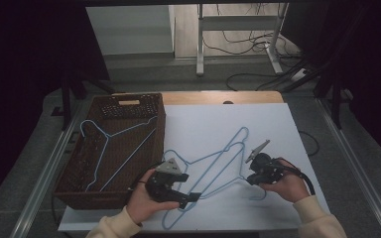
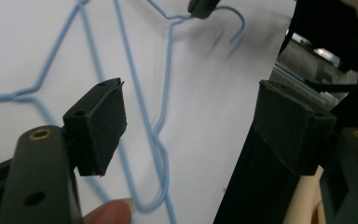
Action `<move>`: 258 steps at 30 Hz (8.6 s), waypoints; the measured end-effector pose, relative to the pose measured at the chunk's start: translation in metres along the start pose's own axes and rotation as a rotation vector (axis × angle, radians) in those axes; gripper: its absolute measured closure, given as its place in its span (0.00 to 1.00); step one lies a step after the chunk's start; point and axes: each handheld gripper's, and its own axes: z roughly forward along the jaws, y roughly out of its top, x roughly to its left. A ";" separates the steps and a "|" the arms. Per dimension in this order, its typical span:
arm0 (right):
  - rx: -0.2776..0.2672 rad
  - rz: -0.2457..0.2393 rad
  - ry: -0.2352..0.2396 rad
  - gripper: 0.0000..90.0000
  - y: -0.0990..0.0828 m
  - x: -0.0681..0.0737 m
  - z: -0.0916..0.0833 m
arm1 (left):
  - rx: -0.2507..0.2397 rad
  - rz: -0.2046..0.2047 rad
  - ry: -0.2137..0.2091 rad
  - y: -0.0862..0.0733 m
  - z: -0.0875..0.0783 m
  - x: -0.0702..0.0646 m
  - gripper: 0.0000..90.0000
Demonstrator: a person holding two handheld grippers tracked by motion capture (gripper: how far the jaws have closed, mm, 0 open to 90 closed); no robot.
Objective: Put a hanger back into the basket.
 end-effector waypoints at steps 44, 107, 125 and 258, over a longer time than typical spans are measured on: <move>-0.065 -0.009 0.036 0.95 0.011 0.011 -0.020 | 0.190 -0.007 0.002 0.023 0.122 0.017 0.95; -0.462 0.398 -0.065 0.49 -0.050 -0.047 -0.039 | -0.279 -0.133 -0.123 0.036 -0.101 0.045 0.96; -0.453 0.401 -0.065 0.48 -0.048 -0.046 -0.037 | -0.400 -0.287 -0.028 -0.029 -0.176 0.105 0.96; -0.311 0.090 -0.035 0.92 0.034 0.005 0.014 | -0.185 -0.168 0.139 -0.052 -0.100 0.068 0.32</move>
